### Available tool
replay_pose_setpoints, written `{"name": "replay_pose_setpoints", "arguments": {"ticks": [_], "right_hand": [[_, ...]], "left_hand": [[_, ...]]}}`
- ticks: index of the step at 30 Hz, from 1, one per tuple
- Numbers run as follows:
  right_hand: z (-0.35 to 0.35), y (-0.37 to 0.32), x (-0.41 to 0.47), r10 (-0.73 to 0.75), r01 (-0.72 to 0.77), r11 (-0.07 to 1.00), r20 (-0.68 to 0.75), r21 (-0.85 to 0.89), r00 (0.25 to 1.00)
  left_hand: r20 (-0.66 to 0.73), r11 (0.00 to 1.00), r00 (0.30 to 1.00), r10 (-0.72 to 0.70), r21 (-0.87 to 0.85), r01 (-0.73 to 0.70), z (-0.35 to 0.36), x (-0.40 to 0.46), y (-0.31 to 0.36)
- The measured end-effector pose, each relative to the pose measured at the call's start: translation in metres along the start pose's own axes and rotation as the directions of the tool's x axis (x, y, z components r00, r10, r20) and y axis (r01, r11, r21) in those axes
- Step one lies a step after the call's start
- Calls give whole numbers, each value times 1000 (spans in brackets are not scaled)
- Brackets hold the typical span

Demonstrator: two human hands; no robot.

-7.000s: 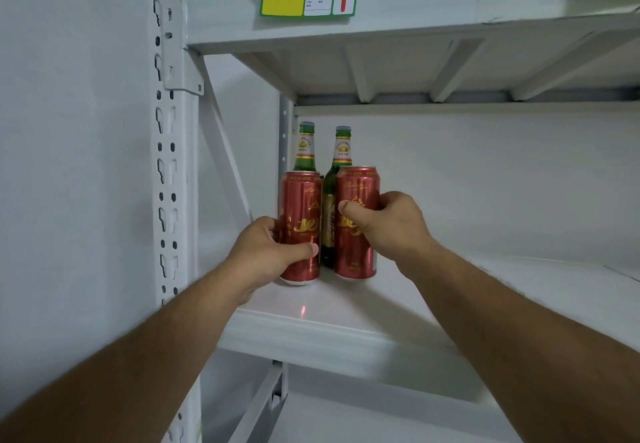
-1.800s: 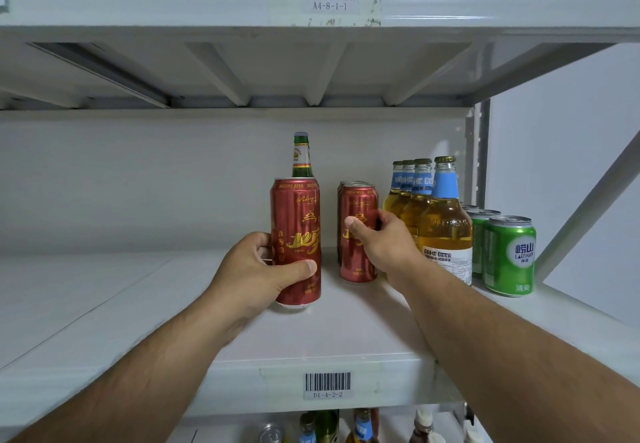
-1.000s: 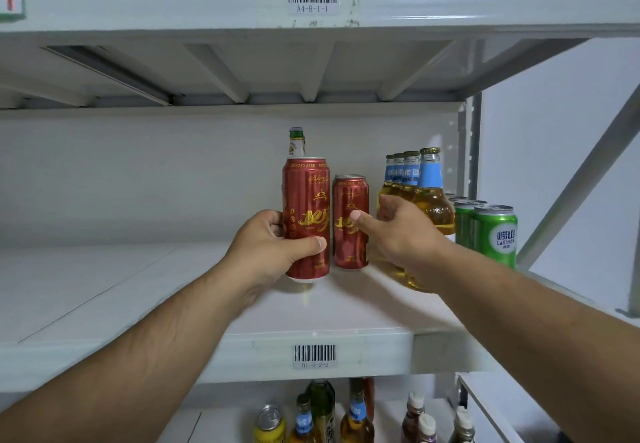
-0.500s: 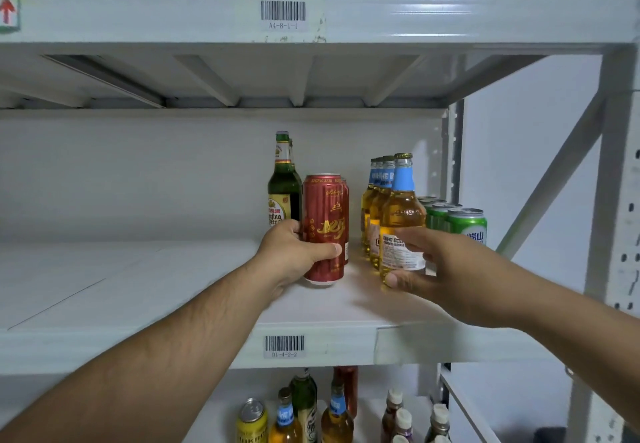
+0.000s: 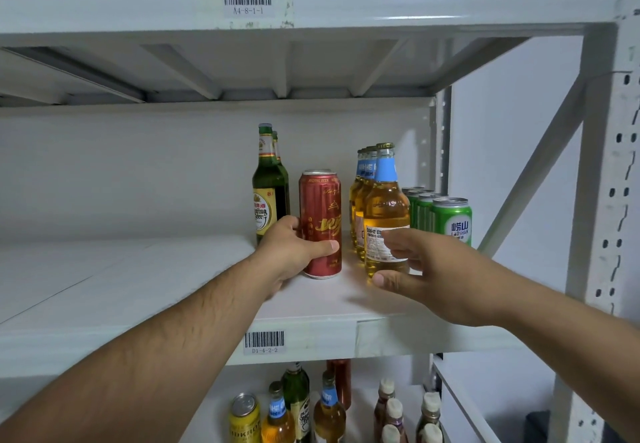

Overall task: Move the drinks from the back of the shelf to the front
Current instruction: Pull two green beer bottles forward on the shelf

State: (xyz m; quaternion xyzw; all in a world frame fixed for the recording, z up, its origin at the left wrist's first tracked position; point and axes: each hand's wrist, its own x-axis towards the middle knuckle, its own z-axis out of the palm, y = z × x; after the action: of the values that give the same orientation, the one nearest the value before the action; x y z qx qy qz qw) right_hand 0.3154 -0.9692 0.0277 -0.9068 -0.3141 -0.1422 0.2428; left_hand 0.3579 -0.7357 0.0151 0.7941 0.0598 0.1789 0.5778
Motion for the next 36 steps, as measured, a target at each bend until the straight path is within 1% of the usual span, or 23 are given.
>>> {"name": "replay_pose_setpoints", "arguments": {"ticks": [4,7,10,11,12,13,14,16,18,19,22,27,32,36], "right_hand": [[1,1,2,8,-8,999,6,35,1000],[1,-2,4,-9,9,997,-4,79,1000],[8,-16,7,-90,92,985,-20,149,996],[12,-23,8,-123,125,977,-25,171,992],[18,-31,11,-157,159,970,-25,184,987],[25,-40,14,-189,190,964,-22,185,982],[33,-49,17,-221,220,959,-18,177,975],[51,-69,25,-275,271,949,3,162,961],[68,-94,32,-315,303,938,51,165,948],[77,-107,37,-336,320,932,78,169,939],[102,-152,49,-403,383,910,124,156,907],[143,-242,66,-497,481,867,178,126,849],[180,-345,70,-541,533,840,244,102,805],[206,-422,71,-540,550,833,291,56,790]], "left_hand": [[-7,999,1000,7,52,-7,1,-1,0],[15,997,1000,11,81,-12,-1,-5,1],[-6,994,999,46,98,-46,-13,-17,1],[-24,989,997,73,135,-69,-21,-24,0],[-40,973,994,105,209,-94,-31,-31,0],[-54,940,990,133,322,-109,-43,-39,-1],[-64,887,986,154,449,-109,-57,-47,-2],[-97,748,982,159,662,-55,-90,-61,-7],[-152,655,981,122,755,36,-124,-78,-13],[-176,630,979,99,773,76,-141,-87,-18],[-256,605,966,39,776,181,-189,-120,-32],[-402,573,915,5,751,327,-271,-175,-52],[-515,569,857,-19,700,433,-357,-222,-62],[-558,582,829,-37,662,472,-422,-251,-76]]}}
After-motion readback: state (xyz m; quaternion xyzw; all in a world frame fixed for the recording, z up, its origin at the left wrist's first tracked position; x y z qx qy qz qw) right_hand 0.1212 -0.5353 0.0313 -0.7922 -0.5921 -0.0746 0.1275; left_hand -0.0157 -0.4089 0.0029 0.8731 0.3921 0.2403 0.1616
